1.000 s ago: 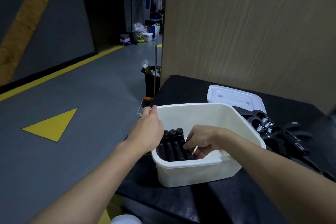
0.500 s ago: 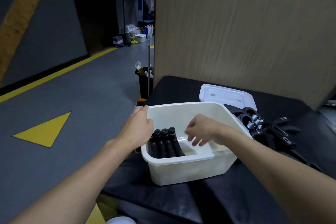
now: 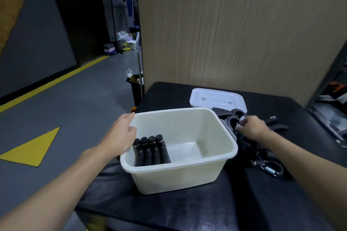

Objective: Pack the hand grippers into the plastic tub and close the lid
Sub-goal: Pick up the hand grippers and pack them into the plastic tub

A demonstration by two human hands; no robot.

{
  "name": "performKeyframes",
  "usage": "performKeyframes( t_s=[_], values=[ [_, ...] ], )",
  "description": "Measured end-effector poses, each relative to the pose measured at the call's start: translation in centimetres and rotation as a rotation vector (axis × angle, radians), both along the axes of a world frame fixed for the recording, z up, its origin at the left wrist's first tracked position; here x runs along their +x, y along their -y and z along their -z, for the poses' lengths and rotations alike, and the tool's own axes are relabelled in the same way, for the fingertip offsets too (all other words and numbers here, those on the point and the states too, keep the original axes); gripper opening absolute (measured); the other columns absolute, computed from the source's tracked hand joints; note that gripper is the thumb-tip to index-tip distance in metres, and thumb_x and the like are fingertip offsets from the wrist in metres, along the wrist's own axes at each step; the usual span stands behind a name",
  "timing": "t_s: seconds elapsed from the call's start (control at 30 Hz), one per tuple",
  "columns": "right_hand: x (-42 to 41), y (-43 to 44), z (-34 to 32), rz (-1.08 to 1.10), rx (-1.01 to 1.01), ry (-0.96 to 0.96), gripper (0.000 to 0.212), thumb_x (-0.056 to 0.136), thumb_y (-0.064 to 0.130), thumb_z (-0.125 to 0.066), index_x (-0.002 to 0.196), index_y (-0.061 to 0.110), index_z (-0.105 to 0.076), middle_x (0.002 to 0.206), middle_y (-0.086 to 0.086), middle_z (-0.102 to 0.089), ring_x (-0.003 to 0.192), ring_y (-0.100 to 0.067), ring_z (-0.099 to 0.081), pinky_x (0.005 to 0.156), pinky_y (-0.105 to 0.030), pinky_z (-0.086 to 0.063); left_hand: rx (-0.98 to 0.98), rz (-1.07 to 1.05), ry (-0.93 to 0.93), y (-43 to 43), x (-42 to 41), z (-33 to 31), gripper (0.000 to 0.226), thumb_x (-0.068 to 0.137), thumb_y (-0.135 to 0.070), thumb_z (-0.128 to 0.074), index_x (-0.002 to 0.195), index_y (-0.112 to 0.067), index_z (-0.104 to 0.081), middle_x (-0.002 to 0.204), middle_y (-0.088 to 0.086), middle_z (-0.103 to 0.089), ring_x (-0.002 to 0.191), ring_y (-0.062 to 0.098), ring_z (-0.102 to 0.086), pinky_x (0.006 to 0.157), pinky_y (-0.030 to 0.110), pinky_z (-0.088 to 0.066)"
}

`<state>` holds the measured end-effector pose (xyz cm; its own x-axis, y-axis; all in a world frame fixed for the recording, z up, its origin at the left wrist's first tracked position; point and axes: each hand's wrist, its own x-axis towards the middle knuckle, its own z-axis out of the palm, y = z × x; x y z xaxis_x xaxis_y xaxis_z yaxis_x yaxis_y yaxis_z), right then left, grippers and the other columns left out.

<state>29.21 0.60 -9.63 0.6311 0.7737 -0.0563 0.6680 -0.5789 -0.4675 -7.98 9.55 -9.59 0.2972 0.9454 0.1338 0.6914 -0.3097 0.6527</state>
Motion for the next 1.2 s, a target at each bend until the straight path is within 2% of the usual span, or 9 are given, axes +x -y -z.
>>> performKeyframes(
  t_s=[0.07, 0.17, 0.27, 0.43, 0.6, 0.73, 0.93, 1.07, 1.2],
  values=[
    [-0.1, 0.0, 1.5, -0.062, -0.076, -0.009, 0.023, 0.086, 0.023, -0.066, 0.073, 0.004, -0.063, 0.077, -0.016, -0.064, 0.078, -0.032, -0.061, 0.065, -0.031, -0.041, 0.011, -0.003, -0.018, 0.1, 0.1, -0.1, 0.048, 0.097, -0.002, -0.033, 0.143, -0.012, -0.044, 0.146, 0.001, -0.041, 0.099, 0.012, -0.039, 0.079, 0.025, -0.035],
    [-0.6, -0.5, 2.7, -0.064, -0.060, -0.001, 0.023, 0.083, 0.018, -0.065, 0.083, -0.004, -0.069, 0.082, -0.021, -0.067, 0.090, -0.036, -0.065, 0.071, -0.035, -0.048, 0.006, -0.007, -0.035, 0.3, 0.1, -0.3, 0.051, 0.097, -0.002, -0.032, 0.145, -0.015, -0.041, 0.146, -0.001, -0.040, 0.101, 0.012, -0.039, 0.083, 0.027, -0.034],
    [-1.1, -1.0, 3.1, -0.033, -0.057, -0.018, 0.014, 0.080, 0.013, -0.060, 0.078, 0.001, -0.066, 0.078, -0.018, -0.060, 0.091, -0.036, -0.063, 0.070, -0.032, -0.044, 0.000, -0.015, -0.056, 0.2, 0.1, -0.2, 0.049, 0.098, -0.003, -0.032, 0.146, -0.012, -0.039, 0.149, -0.001, -0.037, 0.104, 0.012, -0.038, 0.085, 0.026, -0.033],
    [-1.9, -1.0, 3.3, 0.056, -0.011, 0.000, 0.018, 0.083, 0.005, -0.054, 0.066, 0.005, -0.050, 0.083, -0.019, -0.060, 0.078, -0.033, -0.052, 0.070, -0.034, -0.043, -0.004, -0.004, -0.072, 0.1, -0.1, 0.0, 0.051, 0.098, -0.006, -0.032, 0.148, -0.013, -0.036, 0.151, -0.003, -0.035, 0.106, 0.012, -0.039, 0.086, 0.025, -0.034],
    [-1.7, -0.9, 2.5, 0.177, 0.249, -0.157, 0.016, 0.077, 0.006, -0.063, 0.063, -0.001, -0.059, 0.059, -0.014, -0.059, 0.062, -0.031, -0.056, 0.060, -0.031, -0.045, -0.002, 0.001, -0.077, -0.2, -0.2, 0.3, 0.054, 0.099, -0.007, -0.032, 0.152, -0.014, -0.031, 0.152, -0.003, -0.033, 0.109, 0.010, -0.037, 0.088, 0.024, -0.031],
    [-2.2, -1.0, 0.1, 0.251, 0.493, -0.287, 0.005, 0.077, 0.005, -0.063, 0.079, 0.002, -0.067, 0.074, -0.012, -0.071, 0.066, -0.026, -0.069, 0.052, -0.022, -0.052, 0.001, 0.005, -0.071, -0.2, -0.1, 0.4, 0.054, 0.100, -0.007, -0.032, 0.153, -0.013, -0.029, 0.153, -0.004, -0.032, 0.108, 0.009, -0.036, 0.086, 0.022, -0.030],
    [-2.1, -0.2, -4.5, 0.183, 0.688, -0.109, 0.017, 0.081, 0.012, -0.066, 0.097, 0.009, -0.070, 0.087, -0.007, -0.071, 0.085, -0.025, -0.066, 0.081, -0.035, -0.054, -0.011, -0.002, -0.056, -0.7, -0.3, 1.0, 0.057, 0.099, -0.009, -0.032, 0.155, -0.013, -0.025, 0.159, -0.004, -0.026, 0.117, 0.009, -0.038, 0.091, 0.023, -0.032],
    [-3.1, 0.4, -8.2, 0.093, 0.790, -0.069, 0.018, 0.082, 0.009, -0.069, 0.099, 0.013, -0.071, 0.089, -0.003, -0.070, 0.085, -0.015, -0.064, 0.082, -0.026, -0.050, -0.018, 0.003, -0.066, -0.8, -0.4, 1.3, 0.057, 0.099, -0.009, -0.032, 0.155, -0.011, -0.024, 0.160, -0.003, -0.024, 0.136, 0.017, -0.035, 0.096, 0.022, -0.028],
    [-5.2, 0.8, -10.8, -0.046, 0.799, -0.048, 0.025, 0.081, 0.004, -0.070, 0.102, 0.017, -0.071, 0.085, 0.006, -0.068, 0.079, -0.008, -0.062, 0.086, -0.027, -0.054, -0.030, 0.005, -0.046, -0.7, -0.4, 1.2, 0.057, 0.099, -0.009, -0.032, 0.155, -0.011, -0.024, 0.160, -0.004, -0.024, 0.127, 0.015, -0.039, 0.094, 0.022, -0.029]
  ],
)
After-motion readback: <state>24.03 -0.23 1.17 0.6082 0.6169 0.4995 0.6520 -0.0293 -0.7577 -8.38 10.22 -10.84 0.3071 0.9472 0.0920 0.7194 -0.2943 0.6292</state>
